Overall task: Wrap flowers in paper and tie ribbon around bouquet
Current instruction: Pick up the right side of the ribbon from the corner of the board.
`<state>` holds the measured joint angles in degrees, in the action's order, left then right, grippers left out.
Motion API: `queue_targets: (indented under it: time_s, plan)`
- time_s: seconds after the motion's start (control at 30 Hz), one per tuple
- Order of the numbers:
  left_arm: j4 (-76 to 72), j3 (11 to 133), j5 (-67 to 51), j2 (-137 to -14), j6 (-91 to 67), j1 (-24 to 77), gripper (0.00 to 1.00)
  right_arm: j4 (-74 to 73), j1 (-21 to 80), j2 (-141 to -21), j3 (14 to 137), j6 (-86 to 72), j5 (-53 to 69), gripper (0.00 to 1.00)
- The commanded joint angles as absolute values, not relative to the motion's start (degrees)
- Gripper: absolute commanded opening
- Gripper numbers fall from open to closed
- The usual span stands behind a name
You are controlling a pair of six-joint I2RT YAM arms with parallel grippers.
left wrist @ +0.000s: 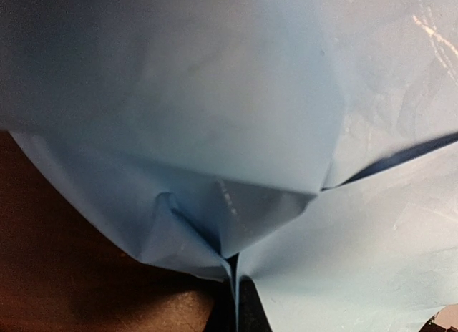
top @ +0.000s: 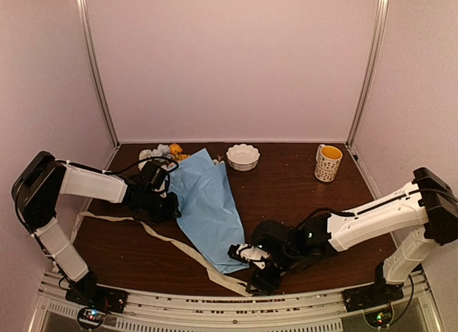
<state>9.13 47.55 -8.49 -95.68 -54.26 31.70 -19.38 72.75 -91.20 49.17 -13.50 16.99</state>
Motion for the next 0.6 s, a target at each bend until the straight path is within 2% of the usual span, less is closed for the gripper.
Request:
queue_targets:
  time_s: [0.0, 0.1, 0.13, 0.17, 0.23, 0.3, 0.57]
  plan:
    - [9.05, 48.14, -7.52, -95.75, -54.32, 31.55, 0.00, -18.13, 74.90, -93.30, 50.75, -12.74, 12.72, 0.62]
    - [9.14, 48.56, -7.94, -96.47, -54.32, 31.54, 0.00, -20.21, 75.14, -95.71, 52.98, -12.23, 12.67, 0.59]
    - [9.14, 48.72, -8.11, -96.69, -54.33, 31.54, 0.00, -20.54, 75.17, -96.03, 53.32, -12.06, 12.38, 0.55]
    - [9.22, 48.91, -8.33, -96.76, -54.32, 31.50, 0.00, -20.56, 75.11, -96.15, 53.28, -12.23, 11.56, 0.48]
    - [9.67, 49.40, -8.62, -96.77, -54.26, 31.53, 0.00, -21.31, 75.12, -96.95, 53.60, -12.77, 9.73, 0.20]
    - [10.64, 50.22, -8.87, -96.43, -53.71, 31.53, 0.00, -22.71, 74.89, -98.15, 54.45, -13.03, 9.44, 0.01]
    - [11.21, 53.60, -12.41, -92.62, -53.26, 31.06, 0.00, -21.25, 67.72, -97.02, 49.46, -15.31, 17.63, 0.00]
